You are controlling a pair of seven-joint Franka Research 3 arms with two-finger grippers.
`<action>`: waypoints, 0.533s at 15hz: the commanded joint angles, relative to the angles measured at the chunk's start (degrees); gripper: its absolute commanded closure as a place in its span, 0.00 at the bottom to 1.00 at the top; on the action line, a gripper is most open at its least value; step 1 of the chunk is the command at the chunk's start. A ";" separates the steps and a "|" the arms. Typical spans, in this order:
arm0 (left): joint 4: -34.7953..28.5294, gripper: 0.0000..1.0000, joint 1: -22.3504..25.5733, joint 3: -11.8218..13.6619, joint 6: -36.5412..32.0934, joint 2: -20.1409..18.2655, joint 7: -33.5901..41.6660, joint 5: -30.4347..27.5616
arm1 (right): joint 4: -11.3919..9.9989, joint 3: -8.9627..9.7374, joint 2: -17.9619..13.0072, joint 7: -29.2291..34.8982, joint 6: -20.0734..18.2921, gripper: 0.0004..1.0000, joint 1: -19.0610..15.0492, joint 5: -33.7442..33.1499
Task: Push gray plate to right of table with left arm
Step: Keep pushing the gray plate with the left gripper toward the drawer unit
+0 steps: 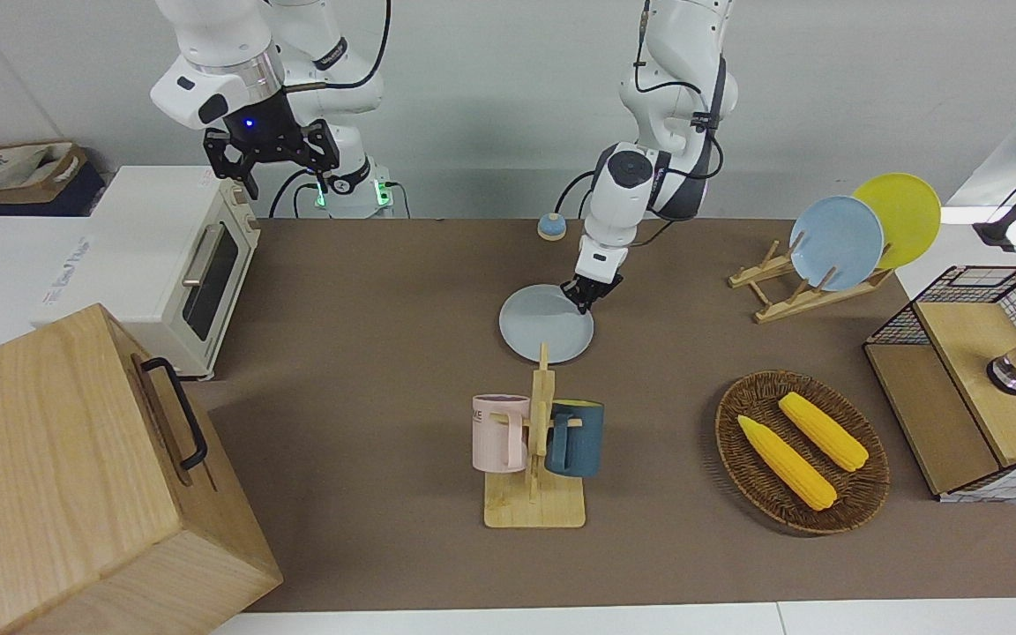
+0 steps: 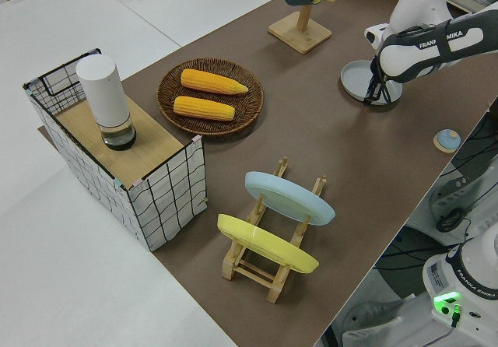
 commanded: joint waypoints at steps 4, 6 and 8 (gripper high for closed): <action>8.56 1.00 -7.34 0.53 0.48 10.70 -15.13 6.72 | 0.45 0.77 -0.17 0.05 -0.83 0.02 -1.15 0.59; 10.40 1.00 -8.39 0.44 0.48 11.93 -16.98 6.72 | 0.45 0.86 -0.17 0.05 -0.83 0.02 -1.15 0.59; 13.83 1.00 -10.67 0.53 0.48 15.09 -19.70 7.07 | 0.45 0.86 -0.17 0.14 -0.83 0.02 -1.15 0.59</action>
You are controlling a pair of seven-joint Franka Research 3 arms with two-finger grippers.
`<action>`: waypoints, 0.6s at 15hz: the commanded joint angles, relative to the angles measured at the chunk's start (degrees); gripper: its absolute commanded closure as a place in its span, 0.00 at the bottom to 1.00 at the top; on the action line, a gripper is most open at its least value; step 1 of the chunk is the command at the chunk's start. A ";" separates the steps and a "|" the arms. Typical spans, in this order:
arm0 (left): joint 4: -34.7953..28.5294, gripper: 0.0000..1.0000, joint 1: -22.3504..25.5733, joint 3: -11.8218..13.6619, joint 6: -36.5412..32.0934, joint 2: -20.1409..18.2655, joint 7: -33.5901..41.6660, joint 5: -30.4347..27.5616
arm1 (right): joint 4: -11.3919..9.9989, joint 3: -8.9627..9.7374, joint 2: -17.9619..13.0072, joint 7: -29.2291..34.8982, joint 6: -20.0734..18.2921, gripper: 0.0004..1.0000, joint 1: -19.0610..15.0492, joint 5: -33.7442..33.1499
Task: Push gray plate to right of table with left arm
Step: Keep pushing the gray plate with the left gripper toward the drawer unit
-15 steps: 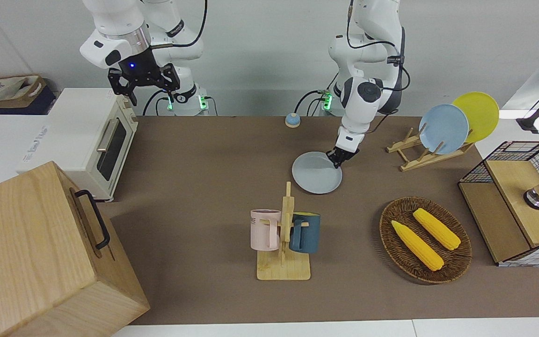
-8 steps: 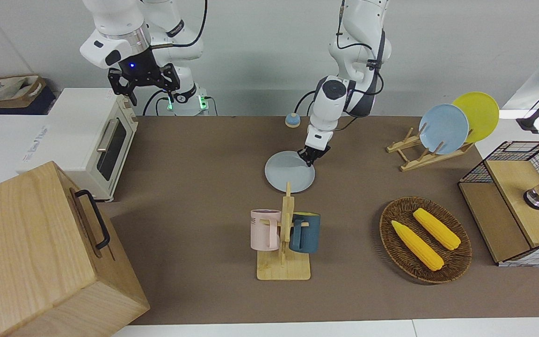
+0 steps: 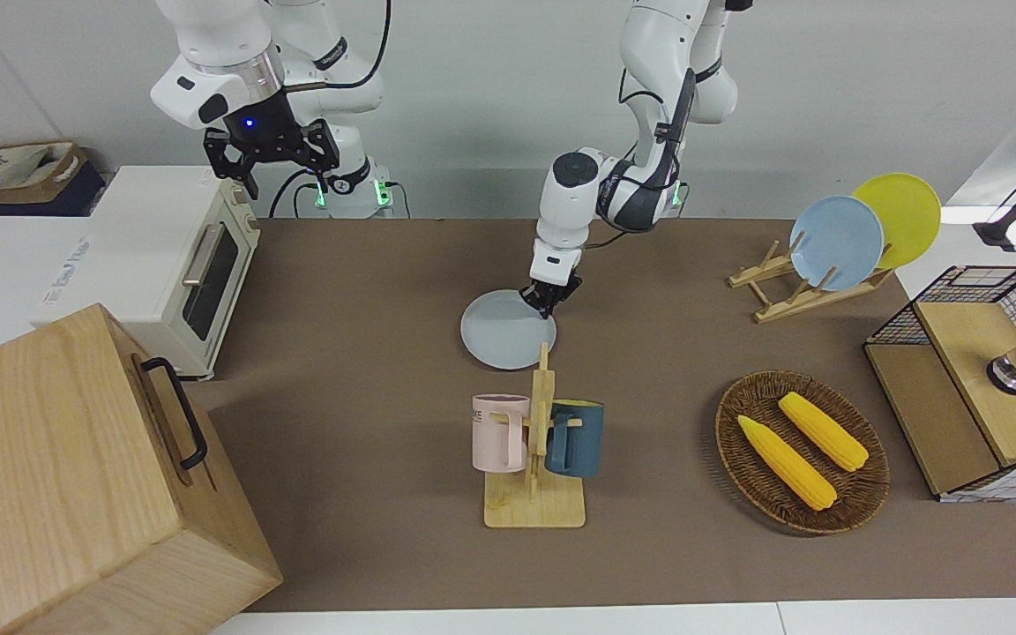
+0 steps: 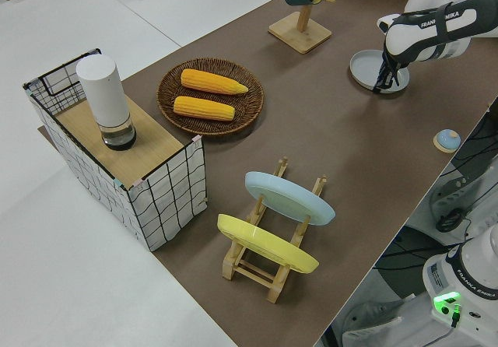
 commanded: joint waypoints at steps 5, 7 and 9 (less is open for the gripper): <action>13.76 1.00 -8.45 0.45 0.57 14.25 -20.62 10.14 | 0.45 0.86 -0.17 0.05 -0.83 0.02 -1.15 0.59; 16.67 1.00 -10.21 0.45 0.57 16.80 -25.03 13.13 | 0.45 0.86 -0.17 0.05 -0.83 0.02 -1.15 0.59; 17.91 1.00 -11.96 0.45 0.48 17.86 -26.19 13.49 | 0.45 0.77 -0.17 0.14 -0.83 0.02 -1.15 0.59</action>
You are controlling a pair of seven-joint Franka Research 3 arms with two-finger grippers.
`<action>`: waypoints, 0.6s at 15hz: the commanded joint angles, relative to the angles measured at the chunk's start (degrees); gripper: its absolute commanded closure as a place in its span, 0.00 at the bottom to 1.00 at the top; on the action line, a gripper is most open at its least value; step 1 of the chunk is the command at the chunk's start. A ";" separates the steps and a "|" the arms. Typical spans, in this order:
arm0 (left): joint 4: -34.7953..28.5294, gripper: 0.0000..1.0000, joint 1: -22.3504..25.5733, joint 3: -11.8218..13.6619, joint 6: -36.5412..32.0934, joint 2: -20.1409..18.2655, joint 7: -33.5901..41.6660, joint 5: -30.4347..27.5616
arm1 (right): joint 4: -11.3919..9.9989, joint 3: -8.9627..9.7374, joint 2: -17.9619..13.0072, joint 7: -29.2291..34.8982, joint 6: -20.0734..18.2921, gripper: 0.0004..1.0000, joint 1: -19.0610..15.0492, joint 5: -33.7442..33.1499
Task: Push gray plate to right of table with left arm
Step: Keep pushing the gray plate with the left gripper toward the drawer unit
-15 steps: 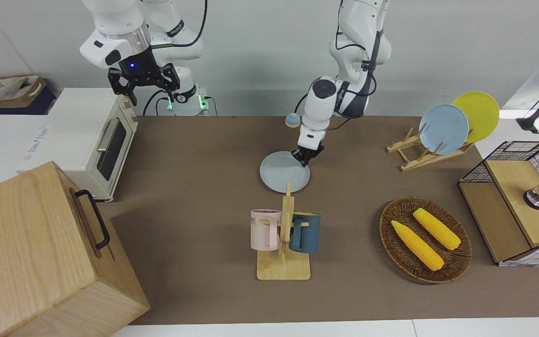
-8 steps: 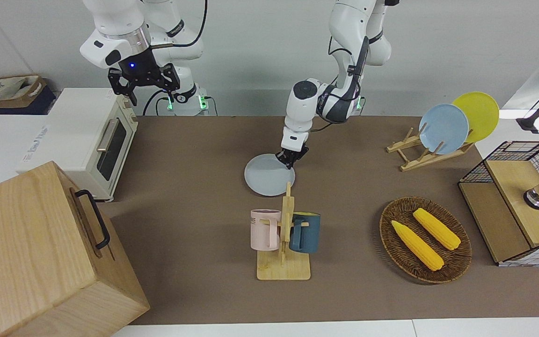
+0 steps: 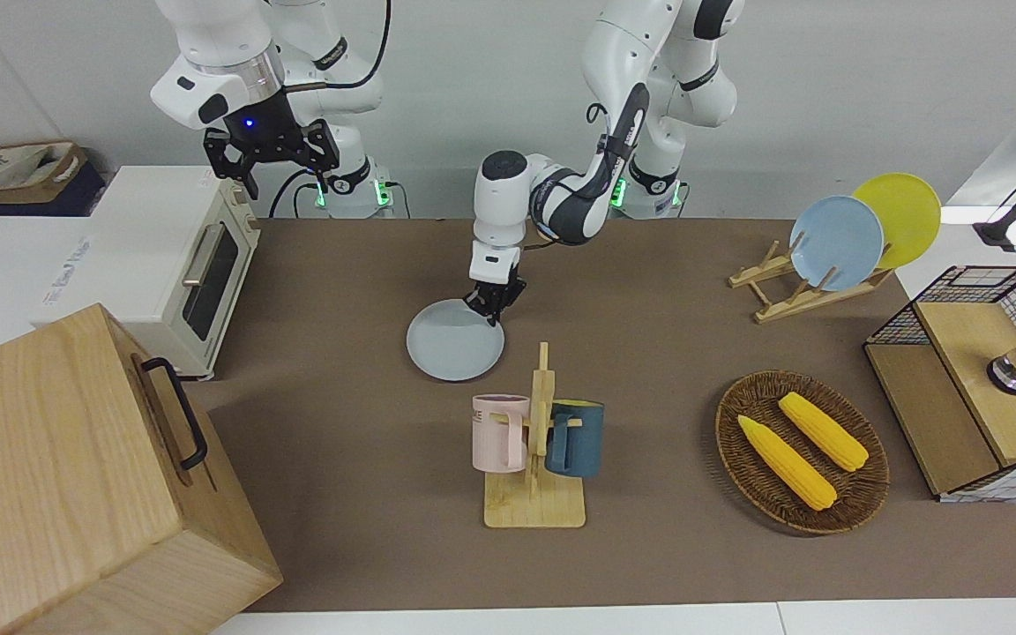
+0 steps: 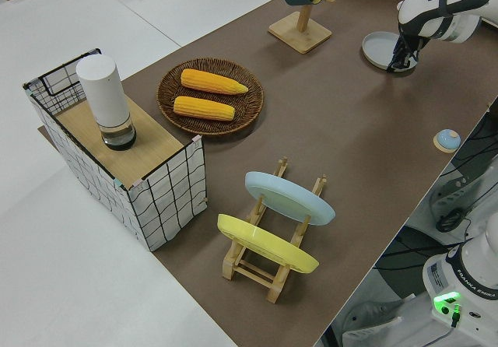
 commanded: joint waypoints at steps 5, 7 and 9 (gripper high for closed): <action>9.19 1.00 -5.70 0.48 -0.03 10.58 -6.16 2.14 | 0.45 0.86 -0.17 0.14 -0.83 0.02 -1.15 0.59; 9.19 1.00 -6.84 0.57 -0.03 10.67 -7.21 2.23 | 0.45 0.77 -0.17 0.14 -0.83 0.02 -1.15 0.59; 9.36 1.00 -7.55 0.66 -0.03 10.67 -7.56 2.14 | 0.45 0.86 -0.17 0.05 -0.83 0.02 -1.15 0.59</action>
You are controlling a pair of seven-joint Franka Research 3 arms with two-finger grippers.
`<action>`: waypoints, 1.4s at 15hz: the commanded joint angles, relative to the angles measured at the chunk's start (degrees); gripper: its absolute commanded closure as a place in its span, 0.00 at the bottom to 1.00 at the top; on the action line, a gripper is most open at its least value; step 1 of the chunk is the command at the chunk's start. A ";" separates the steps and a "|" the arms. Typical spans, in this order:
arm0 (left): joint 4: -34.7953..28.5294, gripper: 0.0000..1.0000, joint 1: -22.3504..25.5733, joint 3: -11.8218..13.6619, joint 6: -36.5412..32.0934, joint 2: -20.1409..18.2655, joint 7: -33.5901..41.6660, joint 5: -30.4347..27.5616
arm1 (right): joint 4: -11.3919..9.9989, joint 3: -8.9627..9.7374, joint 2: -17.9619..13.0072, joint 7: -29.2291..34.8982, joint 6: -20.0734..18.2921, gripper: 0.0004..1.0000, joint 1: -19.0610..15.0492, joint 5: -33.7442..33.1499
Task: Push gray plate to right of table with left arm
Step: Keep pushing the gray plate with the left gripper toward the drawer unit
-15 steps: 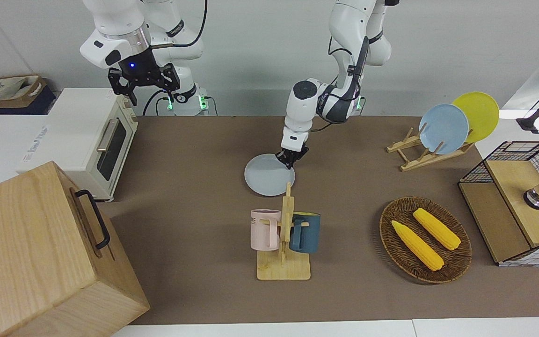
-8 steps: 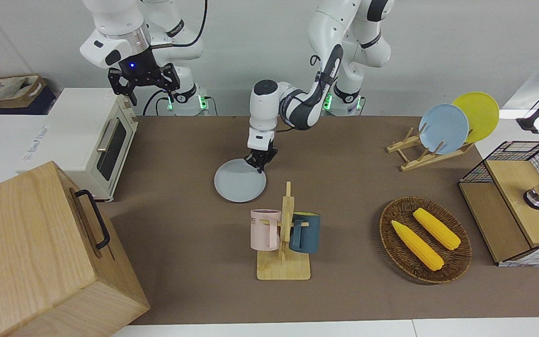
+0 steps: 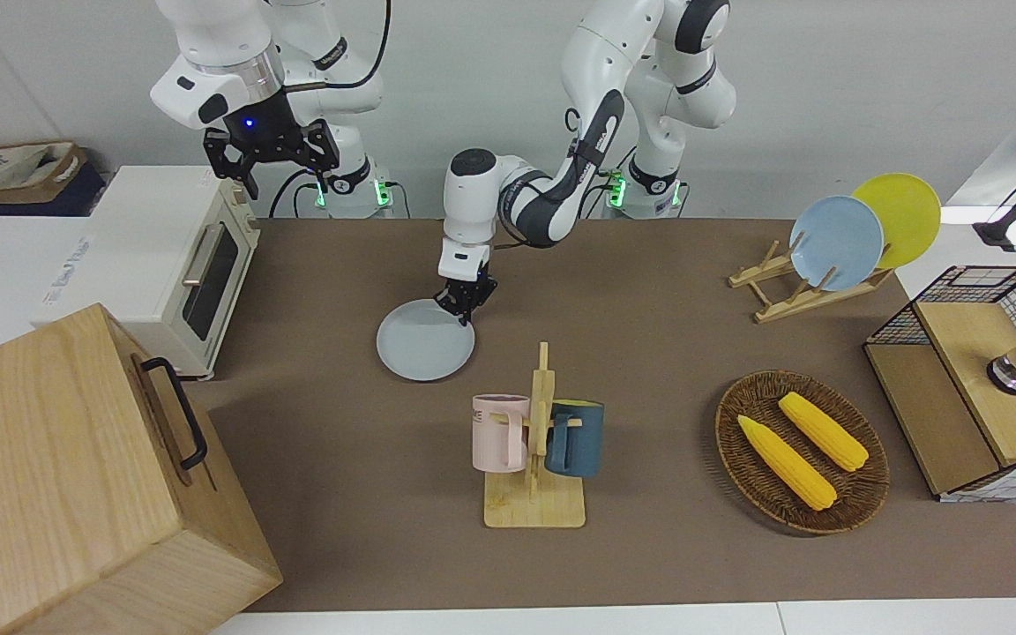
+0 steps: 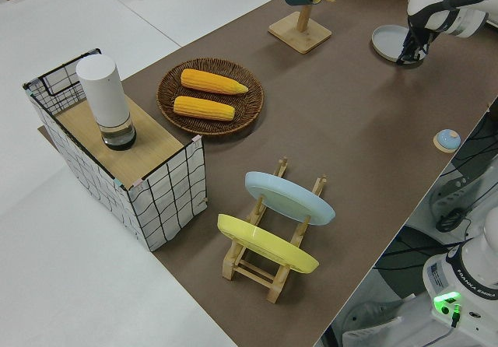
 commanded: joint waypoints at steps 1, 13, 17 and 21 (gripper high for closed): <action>3.55 1.00 -3.55 0.50 0.29 5.93 -2.57 0.86 | 0.45 0.77 -0.17 0.14 -0.83 0.02 -1.15 0.59; 14.46 1.00 -7.51 1.46 -0.42 13.13 -6.18 1.65 | 0.45 0.86 -0.17 0.14 -0.83 0.02 -1.15 0.59; 14.72 1.00 -7.16 1.55 -0.42 13.05 -6.09 2.70 | 0.45 0.86 -0.17 0.05 -0.83 0.02 -1.15 0.59; 14.90 0.05 -6.11 1.73 -1.64 11.82 -5.74 2.79 | 0.45 0.77 -0.17 0.14 -0.83 0.02 -1.15 0.59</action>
